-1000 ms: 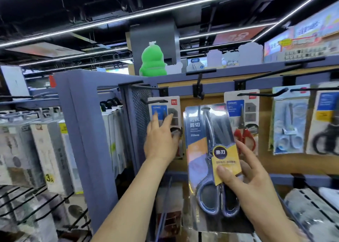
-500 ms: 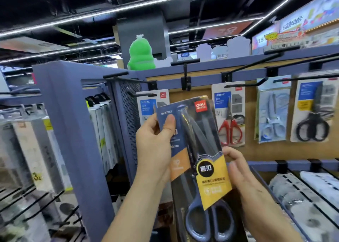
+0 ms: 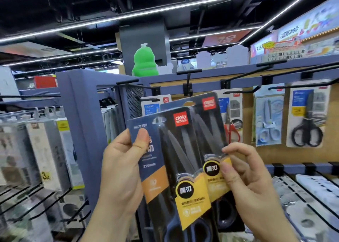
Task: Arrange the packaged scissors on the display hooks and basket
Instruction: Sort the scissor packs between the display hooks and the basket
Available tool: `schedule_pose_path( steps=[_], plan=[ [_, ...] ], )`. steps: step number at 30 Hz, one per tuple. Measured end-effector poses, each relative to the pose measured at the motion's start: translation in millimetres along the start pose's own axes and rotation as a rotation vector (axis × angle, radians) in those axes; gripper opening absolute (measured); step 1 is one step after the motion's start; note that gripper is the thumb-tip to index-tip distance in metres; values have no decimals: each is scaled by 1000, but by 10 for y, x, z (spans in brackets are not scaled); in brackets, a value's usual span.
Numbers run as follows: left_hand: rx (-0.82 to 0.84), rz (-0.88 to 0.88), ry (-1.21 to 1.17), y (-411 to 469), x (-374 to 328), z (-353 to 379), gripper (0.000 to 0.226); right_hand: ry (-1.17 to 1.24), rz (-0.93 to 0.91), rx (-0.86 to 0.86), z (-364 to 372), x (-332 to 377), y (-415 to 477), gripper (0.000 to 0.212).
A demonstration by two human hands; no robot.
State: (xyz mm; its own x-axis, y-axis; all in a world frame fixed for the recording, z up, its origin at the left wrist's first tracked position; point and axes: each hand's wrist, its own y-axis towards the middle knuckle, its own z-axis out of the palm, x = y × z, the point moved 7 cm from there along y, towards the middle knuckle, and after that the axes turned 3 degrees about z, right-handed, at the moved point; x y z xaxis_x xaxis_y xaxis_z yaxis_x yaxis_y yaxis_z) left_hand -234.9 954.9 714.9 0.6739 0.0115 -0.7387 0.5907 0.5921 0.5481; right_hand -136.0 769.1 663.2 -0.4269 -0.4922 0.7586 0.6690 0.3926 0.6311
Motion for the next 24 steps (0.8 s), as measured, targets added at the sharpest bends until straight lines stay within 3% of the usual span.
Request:
schedule_pose_path(
  steps=[6, 8, 12, 19, 24],
  plan=[
    [-9, 155, 335, -162, -100, -78, 18, -157, -115, -106, -24, 158, 127, 17],
    [-29, 115, 362, -169, -27, -99, 17, -137, -118, -98, 16, 157, 193, 2],
    [6, 1, 394, -118, 107, -92, 12, -131, -133, -96, 80, 172, 269, 15],
    [260, -208, 381, -144, 343, 2, 13, -176, -101, -119, 63, 26, 158, 3],
    [341, -239, 344, -177, 379, 25, 31, -116, -106, -194, 51, 75, 133, 13]
  ],
)
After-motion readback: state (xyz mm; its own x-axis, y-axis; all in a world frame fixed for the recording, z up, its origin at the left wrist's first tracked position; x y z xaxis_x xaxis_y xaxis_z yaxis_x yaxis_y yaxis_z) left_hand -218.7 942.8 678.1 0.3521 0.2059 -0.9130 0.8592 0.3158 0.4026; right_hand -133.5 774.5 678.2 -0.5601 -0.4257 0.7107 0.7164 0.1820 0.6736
